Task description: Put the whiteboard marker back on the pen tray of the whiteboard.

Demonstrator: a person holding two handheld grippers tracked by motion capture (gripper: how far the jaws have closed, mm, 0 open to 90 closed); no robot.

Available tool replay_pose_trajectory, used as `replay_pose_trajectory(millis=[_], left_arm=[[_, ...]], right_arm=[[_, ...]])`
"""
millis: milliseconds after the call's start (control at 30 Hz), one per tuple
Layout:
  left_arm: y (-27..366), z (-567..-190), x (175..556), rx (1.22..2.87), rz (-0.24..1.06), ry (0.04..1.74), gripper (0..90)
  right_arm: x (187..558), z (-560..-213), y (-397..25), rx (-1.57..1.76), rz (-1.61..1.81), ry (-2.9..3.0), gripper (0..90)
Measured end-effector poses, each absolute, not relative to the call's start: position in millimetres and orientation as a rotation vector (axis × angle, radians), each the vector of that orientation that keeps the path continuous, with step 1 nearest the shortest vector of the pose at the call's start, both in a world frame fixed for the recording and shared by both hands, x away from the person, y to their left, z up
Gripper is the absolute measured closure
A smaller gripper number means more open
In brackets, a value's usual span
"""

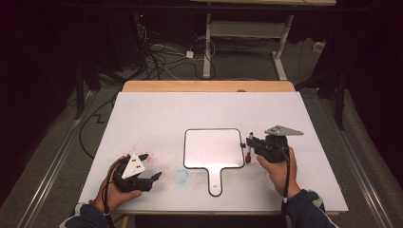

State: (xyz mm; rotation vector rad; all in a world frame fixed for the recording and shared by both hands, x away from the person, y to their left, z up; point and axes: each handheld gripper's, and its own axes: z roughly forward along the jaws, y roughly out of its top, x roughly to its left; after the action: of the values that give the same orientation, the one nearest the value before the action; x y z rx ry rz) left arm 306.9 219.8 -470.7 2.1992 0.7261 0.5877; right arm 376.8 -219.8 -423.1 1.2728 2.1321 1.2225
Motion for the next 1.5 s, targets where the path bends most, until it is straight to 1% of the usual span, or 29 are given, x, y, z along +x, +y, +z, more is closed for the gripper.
replay_pose_trajectory(millis=[233,433,733,1000,1167,1267,1367,1500], left_arm=[[219,-471,307,2.206,0.586,0.722,21.7],[221,-472,306,2.212,0.580,0.725,21.7],[220,-473,306,2.218,0.577,0.720,21.7],[219,-473,307,2.225,0.574,0.712,21.7],[218,-473,307,2.229,0.570,0.710,21.7],[218,-473,307,2.232,0.567,0.707,21.7],[218,-473,307,2.234,0.566,0.707,21.7],[219,-473,307,2.234,0.566,0.707,21.7]], right_arm=[[406,-434,-212,1.304,1.180,2.143,80.6],[421,-443,-205,1.362,1.152,2.139,80.1],[442,-463,-199,1.427,1.043,2.177,76.7],[445,-468,-200,1.460,1.032,2.182,74.2],[443,-468,-197,1.452,1.010,2.184,69.6],[444,-469,-197,1.454,1.010,2.191,68.8],[441,-465,-202,1.463,1.041,2.173,65.4],[432,-459,-217,1.438,1.074,2.190,67.4]])
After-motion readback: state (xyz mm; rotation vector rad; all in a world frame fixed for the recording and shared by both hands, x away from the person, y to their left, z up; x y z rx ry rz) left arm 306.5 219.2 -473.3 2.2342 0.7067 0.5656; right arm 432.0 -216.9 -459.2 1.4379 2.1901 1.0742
